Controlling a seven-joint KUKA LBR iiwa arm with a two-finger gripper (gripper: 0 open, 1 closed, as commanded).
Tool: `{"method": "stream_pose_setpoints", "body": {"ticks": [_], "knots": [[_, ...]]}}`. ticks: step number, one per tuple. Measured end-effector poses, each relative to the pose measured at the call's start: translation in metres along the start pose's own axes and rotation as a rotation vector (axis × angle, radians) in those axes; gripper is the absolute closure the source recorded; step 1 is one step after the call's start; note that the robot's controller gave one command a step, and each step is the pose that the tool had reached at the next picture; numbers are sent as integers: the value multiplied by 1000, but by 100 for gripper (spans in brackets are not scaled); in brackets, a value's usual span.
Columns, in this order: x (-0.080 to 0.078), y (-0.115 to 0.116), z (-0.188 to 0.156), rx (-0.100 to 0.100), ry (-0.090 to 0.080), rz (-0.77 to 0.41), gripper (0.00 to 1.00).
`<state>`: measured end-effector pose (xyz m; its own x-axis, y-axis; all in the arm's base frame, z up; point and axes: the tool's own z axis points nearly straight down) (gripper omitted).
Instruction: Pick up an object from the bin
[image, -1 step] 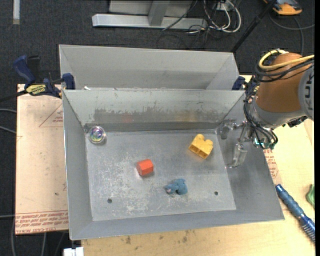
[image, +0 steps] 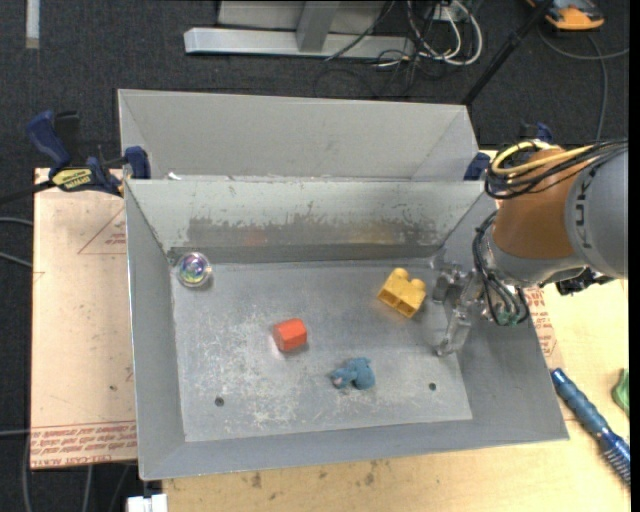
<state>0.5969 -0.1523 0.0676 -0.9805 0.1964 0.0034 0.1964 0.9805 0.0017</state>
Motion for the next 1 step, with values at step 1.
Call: {"method": "stream_pose_setpoints", "body": {"ticks": [1], "knots": [[-46, 85, -3, -2, -9, -162, 0]]}}
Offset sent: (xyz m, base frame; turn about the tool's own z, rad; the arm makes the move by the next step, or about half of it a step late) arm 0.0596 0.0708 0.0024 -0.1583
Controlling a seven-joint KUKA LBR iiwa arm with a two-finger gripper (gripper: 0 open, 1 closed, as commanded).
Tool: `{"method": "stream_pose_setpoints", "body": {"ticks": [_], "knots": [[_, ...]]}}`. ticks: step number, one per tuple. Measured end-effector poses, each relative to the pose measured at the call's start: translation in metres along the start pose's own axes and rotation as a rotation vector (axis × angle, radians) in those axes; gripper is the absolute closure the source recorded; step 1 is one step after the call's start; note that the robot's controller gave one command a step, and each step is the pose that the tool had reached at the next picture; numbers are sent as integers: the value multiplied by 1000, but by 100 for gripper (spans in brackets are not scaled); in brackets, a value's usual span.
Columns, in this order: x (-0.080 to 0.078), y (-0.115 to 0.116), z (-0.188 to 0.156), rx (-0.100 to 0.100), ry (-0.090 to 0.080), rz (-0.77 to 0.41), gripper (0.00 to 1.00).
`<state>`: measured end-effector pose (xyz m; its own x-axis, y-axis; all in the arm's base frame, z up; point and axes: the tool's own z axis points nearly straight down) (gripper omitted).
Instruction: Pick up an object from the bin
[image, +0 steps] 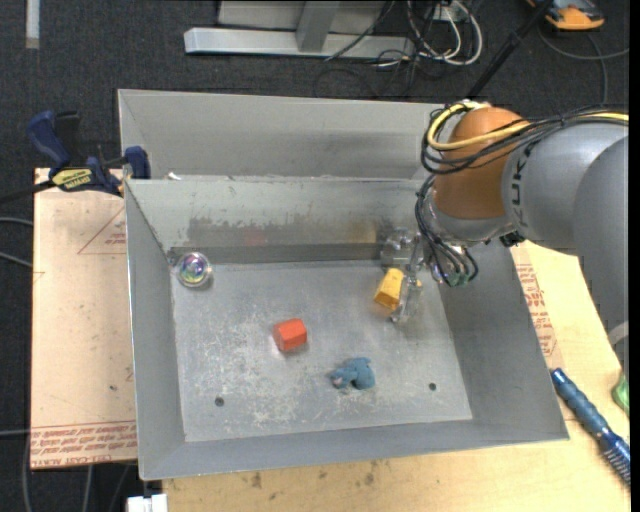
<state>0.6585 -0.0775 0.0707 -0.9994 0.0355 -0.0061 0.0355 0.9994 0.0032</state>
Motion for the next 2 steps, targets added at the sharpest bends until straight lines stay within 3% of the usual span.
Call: {"method": "stream_pose_setpoints", "body": {"ticks": [1, 2], "knots": [[1, -3, 0, 3, 2, 2, 100], [15, -27, -31, 3, 1, 236, 100]]}}
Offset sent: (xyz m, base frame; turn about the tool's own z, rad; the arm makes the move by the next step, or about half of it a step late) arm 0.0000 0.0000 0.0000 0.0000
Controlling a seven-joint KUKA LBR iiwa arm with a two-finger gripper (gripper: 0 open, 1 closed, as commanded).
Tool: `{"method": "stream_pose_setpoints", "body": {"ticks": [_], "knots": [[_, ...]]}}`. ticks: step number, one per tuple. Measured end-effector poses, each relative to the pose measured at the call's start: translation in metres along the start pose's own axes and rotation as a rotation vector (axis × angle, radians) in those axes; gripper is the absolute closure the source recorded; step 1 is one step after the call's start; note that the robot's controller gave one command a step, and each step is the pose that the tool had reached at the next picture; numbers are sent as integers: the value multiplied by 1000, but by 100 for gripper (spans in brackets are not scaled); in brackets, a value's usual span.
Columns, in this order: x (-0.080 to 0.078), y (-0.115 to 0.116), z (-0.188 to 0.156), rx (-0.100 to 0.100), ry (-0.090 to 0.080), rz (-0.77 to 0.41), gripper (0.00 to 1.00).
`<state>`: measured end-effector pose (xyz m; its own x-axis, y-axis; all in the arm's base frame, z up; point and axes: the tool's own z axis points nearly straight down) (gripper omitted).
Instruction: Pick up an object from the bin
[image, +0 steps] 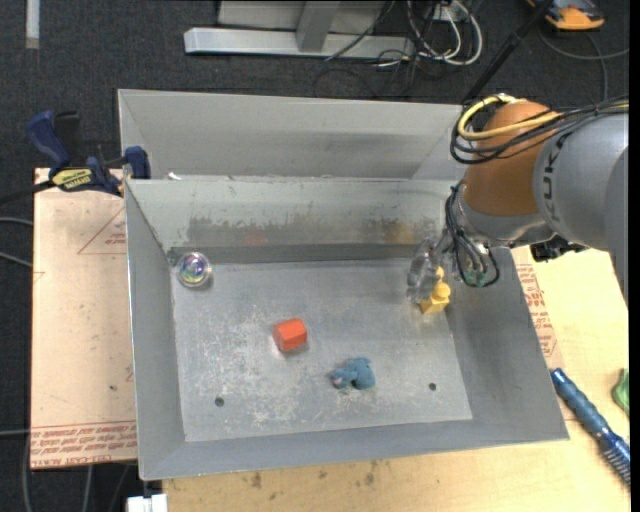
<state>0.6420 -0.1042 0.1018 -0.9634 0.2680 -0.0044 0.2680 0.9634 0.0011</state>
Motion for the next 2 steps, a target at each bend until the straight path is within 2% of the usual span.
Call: {"method": "stream_pose_setpoints", "body": {"ticks": [1, 2], "knots": [[38, -42, -59, 1, 1, 269, 100], [38, -41, -57, 2, 2, 267, 0]]}}
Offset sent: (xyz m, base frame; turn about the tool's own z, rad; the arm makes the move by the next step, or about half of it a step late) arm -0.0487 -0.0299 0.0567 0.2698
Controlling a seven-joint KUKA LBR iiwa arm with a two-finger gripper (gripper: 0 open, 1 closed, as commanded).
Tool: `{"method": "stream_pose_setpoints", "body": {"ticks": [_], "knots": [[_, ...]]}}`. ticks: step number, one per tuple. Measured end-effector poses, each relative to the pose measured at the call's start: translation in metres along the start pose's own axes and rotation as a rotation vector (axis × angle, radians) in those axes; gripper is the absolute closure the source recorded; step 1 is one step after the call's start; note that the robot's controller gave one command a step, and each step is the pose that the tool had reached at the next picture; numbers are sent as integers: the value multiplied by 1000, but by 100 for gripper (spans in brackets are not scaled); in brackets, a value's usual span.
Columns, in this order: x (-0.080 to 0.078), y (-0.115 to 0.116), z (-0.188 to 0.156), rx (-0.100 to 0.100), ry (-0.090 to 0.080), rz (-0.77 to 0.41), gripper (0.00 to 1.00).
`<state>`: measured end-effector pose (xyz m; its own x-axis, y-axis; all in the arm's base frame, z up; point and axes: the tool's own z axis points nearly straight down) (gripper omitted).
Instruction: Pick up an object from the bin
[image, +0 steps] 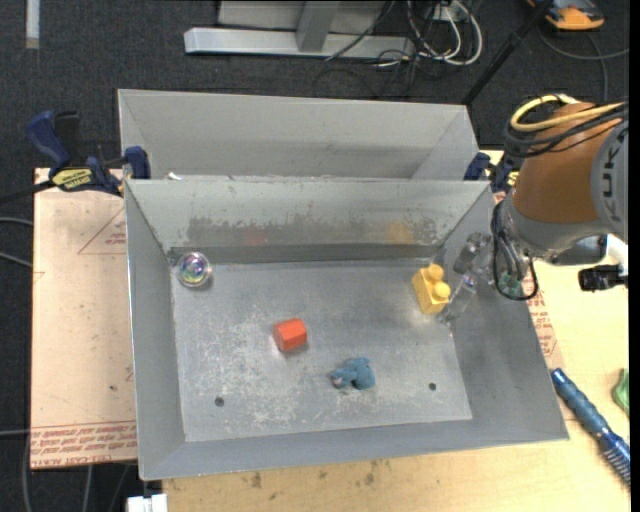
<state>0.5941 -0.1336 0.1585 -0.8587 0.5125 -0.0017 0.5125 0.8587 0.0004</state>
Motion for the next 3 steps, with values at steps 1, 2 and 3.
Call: {"method": "stream_pose_setpoints", "body": {"ticks": [1, 2, 3], "knots": [[3, 48, 55, -3, -1, 288, 0], [-16, -14, 52, 1, 0, 158, 0], [-36, 51, 75, -4, -3, 96, 0]]}}
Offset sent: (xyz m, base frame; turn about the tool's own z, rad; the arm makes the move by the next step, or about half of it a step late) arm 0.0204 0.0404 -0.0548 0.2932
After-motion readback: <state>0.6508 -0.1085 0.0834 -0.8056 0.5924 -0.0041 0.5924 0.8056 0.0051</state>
